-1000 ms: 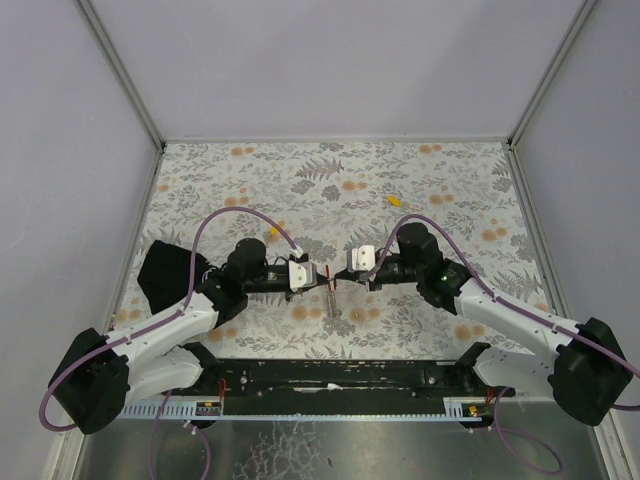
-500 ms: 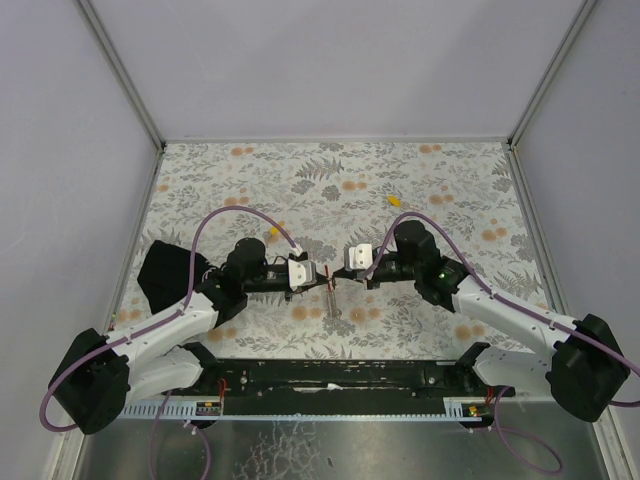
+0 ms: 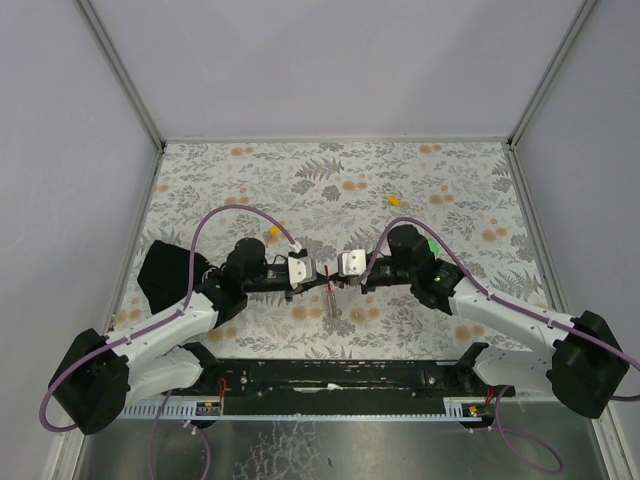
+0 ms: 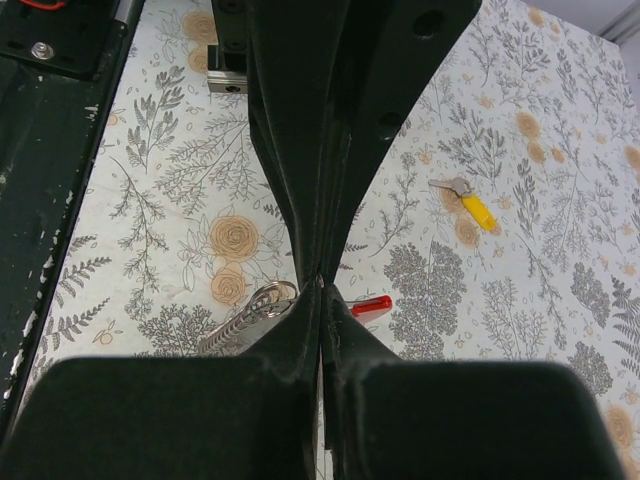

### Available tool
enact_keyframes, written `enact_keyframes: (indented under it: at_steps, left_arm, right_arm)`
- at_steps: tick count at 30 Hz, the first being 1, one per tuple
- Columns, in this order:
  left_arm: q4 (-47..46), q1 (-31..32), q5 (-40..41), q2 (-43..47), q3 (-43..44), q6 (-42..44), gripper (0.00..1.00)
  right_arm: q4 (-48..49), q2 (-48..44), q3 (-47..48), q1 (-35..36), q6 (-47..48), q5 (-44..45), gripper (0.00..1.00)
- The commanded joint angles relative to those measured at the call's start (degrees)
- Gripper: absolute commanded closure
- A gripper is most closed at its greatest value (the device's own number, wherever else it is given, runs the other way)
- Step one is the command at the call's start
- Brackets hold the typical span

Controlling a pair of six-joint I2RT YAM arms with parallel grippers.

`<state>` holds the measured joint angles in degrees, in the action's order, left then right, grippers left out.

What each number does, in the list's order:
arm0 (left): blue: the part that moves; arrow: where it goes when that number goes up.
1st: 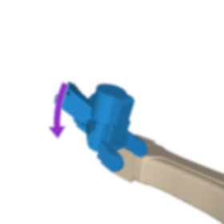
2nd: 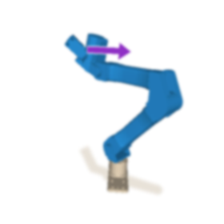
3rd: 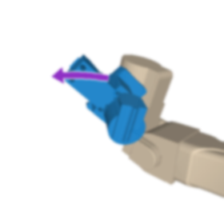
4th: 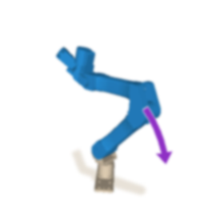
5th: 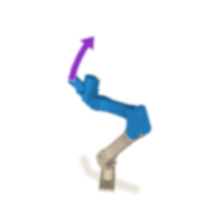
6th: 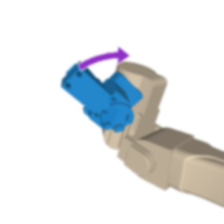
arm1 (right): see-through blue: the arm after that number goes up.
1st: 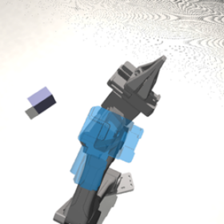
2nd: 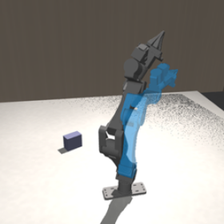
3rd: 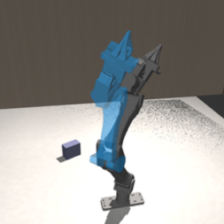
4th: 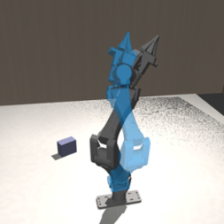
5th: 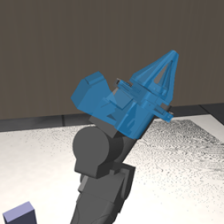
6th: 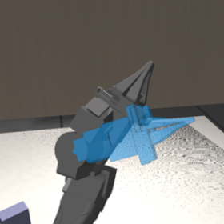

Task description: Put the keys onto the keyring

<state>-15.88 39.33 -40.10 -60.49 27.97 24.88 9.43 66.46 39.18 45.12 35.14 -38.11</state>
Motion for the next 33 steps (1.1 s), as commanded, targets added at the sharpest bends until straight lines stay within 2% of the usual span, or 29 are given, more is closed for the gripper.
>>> enact_keyframes:
  at_steps: [1,22,28,33]
  left_arm:
    - [-3.2,0.2,-0.6,0.9,0.9,-1.5,1.0]
    - [-7.5,-1.9,3.5,0.5,-0.3,-9.3,1.0]
    - [-11.9,-2.2,5.3,0.7,-2.1,-13.5,1.0]
    - [-21.4,-2.1,7.7,1.7,-6.0,-19.4,1.0]
  right_arm:
    - [0.0,-0.5,0.9,1.3,0.5,1.9,1.0]
    - [-4.4,-2.8,-1.4,1.2,3.2,6.6,1.0]
    - [-3.4,-2.9,-2.8,1.3,2.2,7.3,1.0]
    - [-0.4,-1.8,-3.2,1.4,0.2,5.2,1.0]
